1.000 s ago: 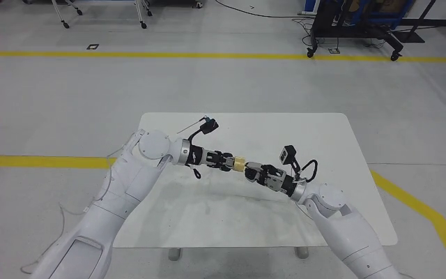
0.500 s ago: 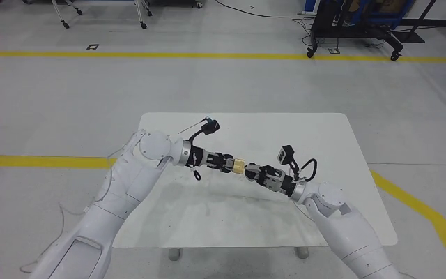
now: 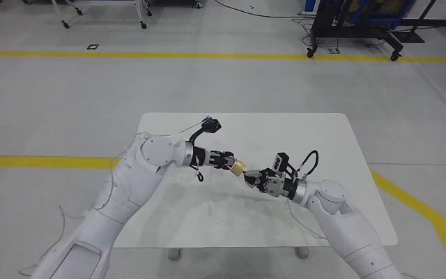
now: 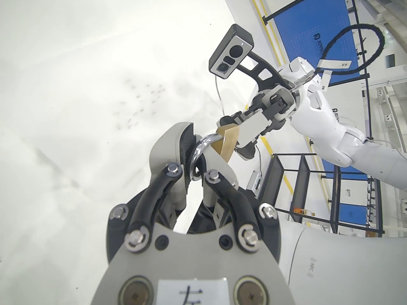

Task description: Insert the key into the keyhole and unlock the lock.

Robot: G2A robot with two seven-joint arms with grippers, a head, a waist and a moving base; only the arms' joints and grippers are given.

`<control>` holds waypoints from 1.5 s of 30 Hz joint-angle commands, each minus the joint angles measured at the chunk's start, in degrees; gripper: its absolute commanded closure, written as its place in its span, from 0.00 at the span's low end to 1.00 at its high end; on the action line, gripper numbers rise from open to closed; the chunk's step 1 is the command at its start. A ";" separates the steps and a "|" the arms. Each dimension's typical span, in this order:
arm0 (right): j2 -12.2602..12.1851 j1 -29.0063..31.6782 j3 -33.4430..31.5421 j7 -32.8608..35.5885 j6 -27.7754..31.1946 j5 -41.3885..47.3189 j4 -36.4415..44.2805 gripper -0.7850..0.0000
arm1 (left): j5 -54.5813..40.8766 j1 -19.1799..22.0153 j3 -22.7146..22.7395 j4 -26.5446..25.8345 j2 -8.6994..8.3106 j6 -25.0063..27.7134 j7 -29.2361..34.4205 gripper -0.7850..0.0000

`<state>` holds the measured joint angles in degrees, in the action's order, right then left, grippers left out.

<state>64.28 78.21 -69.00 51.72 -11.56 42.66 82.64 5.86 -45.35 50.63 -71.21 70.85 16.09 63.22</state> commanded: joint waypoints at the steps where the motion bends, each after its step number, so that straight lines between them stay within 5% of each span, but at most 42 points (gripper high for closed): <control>1: 0.04 -0.06 0.07 0.04 -0.63 0.71 -0.15 1.00 | 1.42 -0.45 0.18 -0.77 -0.18 0.24 -1.16 1.00; 24: 0.12 0.23 -0.25 -1.76 -0.02 1.97 -0.26 1.00 | 7.07 -4.43 2.32 -6.17 -1.49 1.33 -7.48 1.00; 28: 0.11 0.53 -0.49 -2.96 1.96 0.92 0.13 0.47 | 6.49 -4.41 2.42 -6.08 -1.51 0.72 -7.43 1.00; 29: 0.12 0.62 -0.58 -3.08 2.32 1.03 0.24 0.25 | 6.39 -4.38 2.49 -6.11 -1.51 0.66 -7.58 1.00; 37: -0.07 2.49 -2.60 -3.89 7.12 1.00 2.02 0.09 | 2.27 -4.66 3.71 -5.45 -1.59 -0.76 -7.74 1.00; 41: 0.04 3.29 -2.04 -3.44 9.83 0.13 3.57 0.16 | 1.37 -4.27 3.33 -4.98 -1.43 -2.22 -7.42 1.00; 45: 0.57 2.64 0.40 -4.08 11.55 -0.90 3.23 0.52 | -0.56 -3.89 2.99 -4.02 -1.17 -3.65 -7.32 1.00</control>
<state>64.69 81.16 -69.28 48.27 -0.50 42.29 86.21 6.15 -49.34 53.65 -75.61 69.60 12.93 55.86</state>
